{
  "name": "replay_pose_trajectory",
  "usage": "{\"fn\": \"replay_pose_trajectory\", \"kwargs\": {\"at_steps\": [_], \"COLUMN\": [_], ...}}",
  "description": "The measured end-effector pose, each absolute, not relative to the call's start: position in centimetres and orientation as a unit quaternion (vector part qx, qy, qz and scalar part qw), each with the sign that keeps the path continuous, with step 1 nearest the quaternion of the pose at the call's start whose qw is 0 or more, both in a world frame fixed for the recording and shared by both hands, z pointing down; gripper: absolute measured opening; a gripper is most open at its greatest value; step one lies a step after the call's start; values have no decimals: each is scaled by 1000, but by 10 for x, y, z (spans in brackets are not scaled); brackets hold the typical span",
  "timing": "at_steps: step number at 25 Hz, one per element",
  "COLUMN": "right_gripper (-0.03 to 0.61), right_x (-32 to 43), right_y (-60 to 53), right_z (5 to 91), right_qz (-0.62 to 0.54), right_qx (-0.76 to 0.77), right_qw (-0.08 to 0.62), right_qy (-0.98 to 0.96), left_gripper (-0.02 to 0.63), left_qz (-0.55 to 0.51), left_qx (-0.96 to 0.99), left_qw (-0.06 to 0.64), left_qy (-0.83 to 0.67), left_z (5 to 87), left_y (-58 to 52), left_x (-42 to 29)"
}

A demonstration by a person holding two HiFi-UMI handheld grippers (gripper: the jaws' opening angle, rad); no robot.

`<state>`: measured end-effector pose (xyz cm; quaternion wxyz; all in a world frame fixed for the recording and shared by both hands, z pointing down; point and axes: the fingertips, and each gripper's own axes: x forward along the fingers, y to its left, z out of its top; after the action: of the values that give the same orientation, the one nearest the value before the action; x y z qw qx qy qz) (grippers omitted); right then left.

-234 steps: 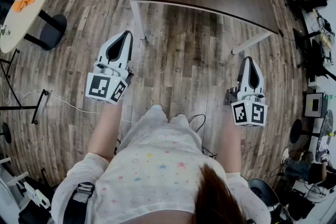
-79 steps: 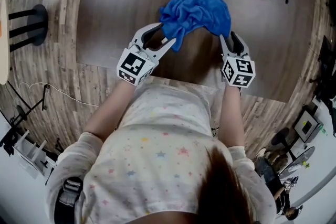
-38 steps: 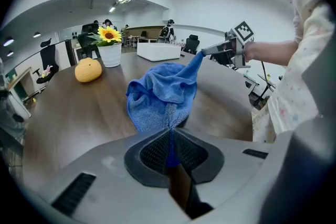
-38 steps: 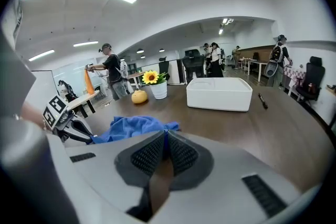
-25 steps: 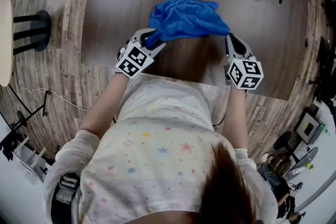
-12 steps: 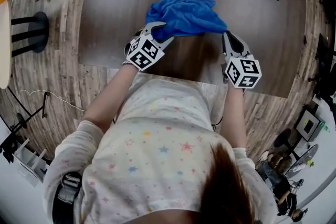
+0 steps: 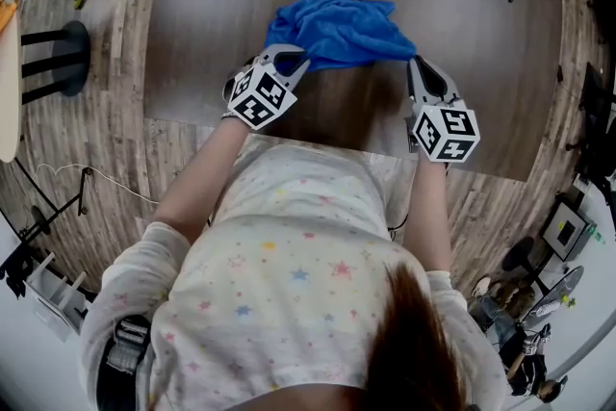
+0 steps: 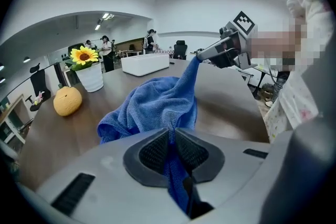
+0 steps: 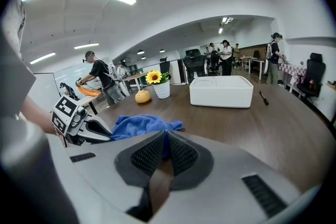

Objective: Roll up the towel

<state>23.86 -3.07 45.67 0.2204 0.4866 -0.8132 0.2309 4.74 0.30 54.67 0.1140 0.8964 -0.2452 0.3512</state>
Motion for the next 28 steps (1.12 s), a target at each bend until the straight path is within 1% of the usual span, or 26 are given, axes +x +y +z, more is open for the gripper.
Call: {"fn": "replay_pose_trajectory", "kwargs": {"at_steps": [6, 11, 21, 28], "right_gripper": [15, 15, 15, 15], "right_x": [236, 233, 220, 214], "right_y": [-36, -42, -64, -79], "right_z": [449, 433, 374, 320], "right_qz": [224, 210, 161, 111], "right_qx": [491, 494, 492, 488], "right_qw": [212, 192, 136, 100], "right_qy": [-815, -822, -845, -860], "left_gripper": [33, 32, 30, 29], "left_qz": [333, 308, 248, 219], "left_qx": [899, 901, 898, 891], "left_qw": [107, 95, 53, 9], "left_qy": [-263, -291, -359, -397], "left_z": [530, 504, 421, 363], "left_y": [-1, -14, -53, -75], "left_x": [36, 24, -5, -23]}}
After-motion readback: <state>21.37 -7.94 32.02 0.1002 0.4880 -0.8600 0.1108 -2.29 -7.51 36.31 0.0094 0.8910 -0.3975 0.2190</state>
